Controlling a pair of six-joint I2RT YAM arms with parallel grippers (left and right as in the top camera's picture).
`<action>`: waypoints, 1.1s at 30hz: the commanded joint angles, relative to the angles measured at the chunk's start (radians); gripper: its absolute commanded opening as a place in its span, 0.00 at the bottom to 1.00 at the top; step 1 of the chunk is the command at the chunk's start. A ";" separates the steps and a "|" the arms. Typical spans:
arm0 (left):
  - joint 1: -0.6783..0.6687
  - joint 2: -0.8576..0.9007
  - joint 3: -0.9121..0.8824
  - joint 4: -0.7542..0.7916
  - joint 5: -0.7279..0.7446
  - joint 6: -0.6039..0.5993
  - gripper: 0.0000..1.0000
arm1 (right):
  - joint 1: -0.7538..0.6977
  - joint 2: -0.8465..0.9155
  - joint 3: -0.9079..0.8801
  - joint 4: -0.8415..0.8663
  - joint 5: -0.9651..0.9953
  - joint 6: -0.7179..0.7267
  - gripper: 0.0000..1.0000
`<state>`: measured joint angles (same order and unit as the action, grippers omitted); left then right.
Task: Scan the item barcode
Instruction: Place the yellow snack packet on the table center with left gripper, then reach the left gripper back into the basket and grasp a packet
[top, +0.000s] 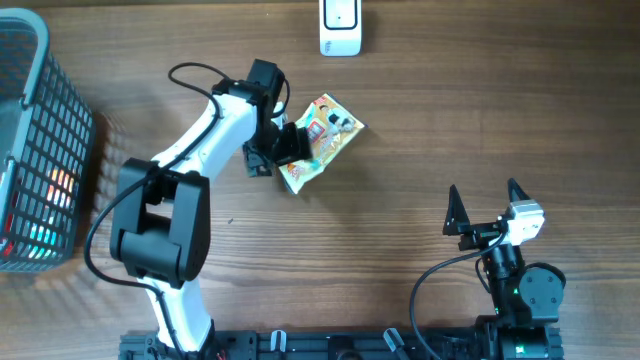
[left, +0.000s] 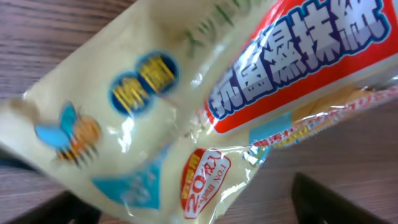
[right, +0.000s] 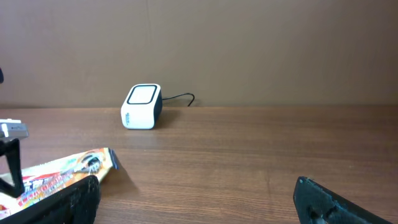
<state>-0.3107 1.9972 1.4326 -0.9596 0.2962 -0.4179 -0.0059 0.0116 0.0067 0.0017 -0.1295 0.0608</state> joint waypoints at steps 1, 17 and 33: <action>0.034 -0.027 0.068 -0.071 -0.024 0.049 1.00 | -0.005 -0.007 -0.002 0.005 0.009 -0.008 1.00; 0.658 -0.406 0.741 -0.511 -0.254 0.047 1.00 | -0.005 -0.007 -0.001 0.005 0.009 -0.008 1.00; 1.127 -0.141 0.740 -0.373 -0.265 -0.069 1.00 | -0.005 -0.007 -0.002 0.005 0.009 -0.008 1.00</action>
<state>0.7902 1.7756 2.1723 -1.3872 0.0422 -0.4709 -0.0059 0.0116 0.0067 0.0013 -0.1299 0.0608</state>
